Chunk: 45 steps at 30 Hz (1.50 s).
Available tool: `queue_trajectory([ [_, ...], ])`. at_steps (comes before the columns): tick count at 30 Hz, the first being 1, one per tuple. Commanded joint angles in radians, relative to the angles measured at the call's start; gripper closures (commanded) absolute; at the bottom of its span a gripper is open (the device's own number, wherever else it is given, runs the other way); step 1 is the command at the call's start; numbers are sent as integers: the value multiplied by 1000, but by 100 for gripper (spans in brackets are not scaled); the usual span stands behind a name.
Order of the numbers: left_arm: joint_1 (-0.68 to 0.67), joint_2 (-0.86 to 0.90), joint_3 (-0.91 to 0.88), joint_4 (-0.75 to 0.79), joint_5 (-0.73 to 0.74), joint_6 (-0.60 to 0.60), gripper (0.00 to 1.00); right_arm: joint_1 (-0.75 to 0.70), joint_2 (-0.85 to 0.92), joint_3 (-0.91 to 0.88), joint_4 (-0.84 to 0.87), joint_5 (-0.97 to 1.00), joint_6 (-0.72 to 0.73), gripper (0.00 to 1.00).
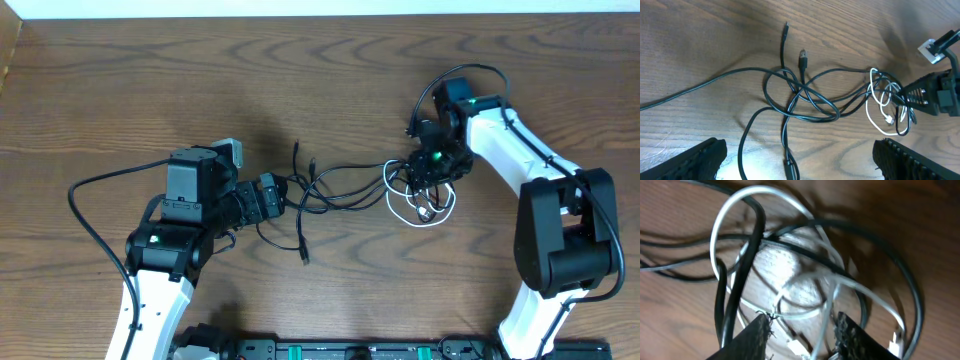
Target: Untangle cables
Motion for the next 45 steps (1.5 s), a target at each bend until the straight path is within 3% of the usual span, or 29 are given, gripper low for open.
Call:
queue_trajectory([
  [1, 4, 1, 21, -2, 8, 6, 2, 21, 7, -33, 18, -18, 2, 67],
  [9, 4, 1, 21, -2, 8, 6, 2, 23, 7, -48, 20, -17, 2, 99],
  [17, 4, 1, 21, -2, 8, 6, 2, 14, 6, 74, -129, 18, 5, 99],
  [25, 4, 1, 21, -2, 8, 6, 2, 14, 5, 463, -397, 392, 104, 99],
  [30, 4, 1, 21, -2, 8, 6, 2, 16, 5, 679, -445, 406, 119, 99],
  [36, 4, 1, 21, -2, 8, 6, 2, 19, 5, 846, -439, 306, 121, 99],
  [45, 4, 1, 21, -2, 8, 6, 2, 33, 5, 1024, -341, -73, 66, 99],
])
